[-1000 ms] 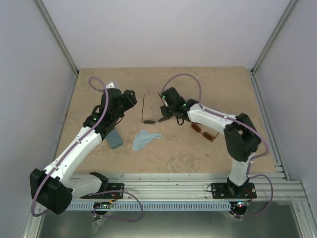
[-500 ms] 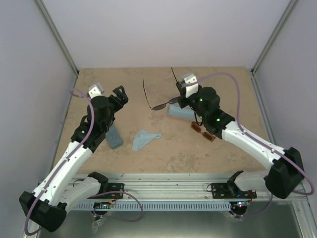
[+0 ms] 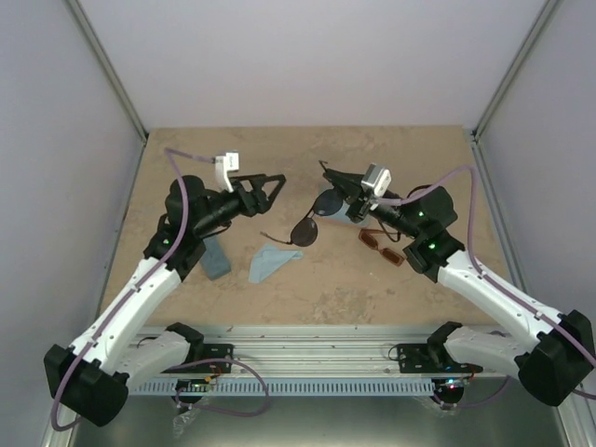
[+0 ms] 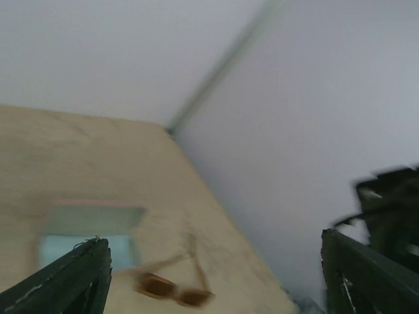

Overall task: Organize the sunglasses
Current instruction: Pick up the sunglasses from the center of the board.

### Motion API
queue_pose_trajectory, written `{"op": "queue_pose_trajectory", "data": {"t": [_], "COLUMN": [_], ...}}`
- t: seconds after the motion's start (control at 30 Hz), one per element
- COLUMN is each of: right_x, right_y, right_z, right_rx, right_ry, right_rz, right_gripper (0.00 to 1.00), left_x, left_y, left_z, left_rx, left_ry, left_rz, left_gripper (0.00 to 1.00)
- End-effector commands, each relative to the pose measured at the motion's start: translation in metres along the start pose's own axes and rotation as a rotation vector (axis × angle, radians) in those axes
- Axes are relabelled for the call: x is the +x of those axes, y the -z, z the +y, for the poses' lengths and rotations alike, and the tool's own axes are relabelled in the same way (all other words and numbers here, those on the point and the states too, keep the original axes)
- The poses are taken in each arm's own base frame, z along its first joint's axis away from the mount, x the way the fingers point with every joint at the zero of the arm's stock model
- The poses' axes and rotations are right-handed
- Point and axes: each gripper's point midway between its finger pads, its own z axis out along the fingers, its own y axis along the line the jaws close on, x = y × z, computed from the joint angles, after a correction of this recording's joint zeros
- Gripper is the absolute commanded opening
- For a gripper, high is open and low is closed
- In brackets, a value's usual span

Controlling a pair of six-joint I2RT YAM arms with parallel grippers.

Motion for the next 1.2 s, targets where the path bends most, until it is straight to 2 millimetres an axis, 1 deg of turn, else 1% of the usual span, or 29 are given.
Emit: {"op": "queue_pose_trajectory", "data": {"t": [0.0,0.1,0.17,0.27,0.4,0.5,0.63,0.77,0.87,1.0,1.1,1.13,1.17], "right_x": [-0.029,-0.034,-0.034,-0.034,-0.031,-0.027,-0.028,-0.026,-0.026,-0.028,-0.025,-0.024,-0.022], "right_y": [-0.004,-0.013,-0.02,-0.027,-0.033,-0.035,-0.033,-0.034,-0.034,-0.035,-0.035,-0.035,-0.036], "right_z": [0.027,0.029,0.032,0.033,0.031,0.029,0.027,0.026,0.022,0.021,0.021,0.021,0.022], "right_rx": [-0.182,-0.228,-0.266,-0.292,-0.305,-0.312,-0.323,-0.325,-0.316,-0.319,-0.319,-0.318,-0.321], "right_ry": [0.097,0.109,0.107,0.108,0.111,0.102,0.091,0.089,0.082,0.059,0.046,0.043,0.038], "right_rz": [-0.148,-0.176,-0.184,-0.2,-0.209,-0.207,-0.221,-0.22,-0.224,-0.234,-0.23,-0.226,-0.219], "right_gripper": [0.0,0.0,0.0,0.0,0.0,0.0,0.0,0.0,0.0,0.0,0.0,0.0,0.01], "left_x": [0.023,0.032,0.04,0.052,0.062,0.064,0.065,0.065,0.066,0.066,0.066,0.065,0.064], "left_y": [0.01,0.012,0.01,0.006,0.012,0.017,0.015,0.014,0.015,0.015,0.014,0.014,0.014], "left_z": [-0.076,-0.086,-0.087,-0.083,-0.084,-0.086,-0.085,-0.084,-0.085,-0.085,-0.085,-0.085,-0.086], "left_rx": [0.451,0.54,0.567,0.585,0.63,0.658,0.649,0.658,0.669,0.674,0.675,0.675,0.675], "left_ry": [-0.008,0.059,0.108,0.184,0.214,0.222,0.227,0.234,0.236,0.234,0.236,0.237,0.234], "left_rz": [0.202,0.28,0.333,0.405,0.441,0.444,0.445,0.449,0.45,0.452,0.449,0.448,0.446], "left_gripper": [0.87,0.82,0.77,0.64,0.55,0.45,0.29,0.27,0.16,0.15,0.07,0.02,0.0]}}
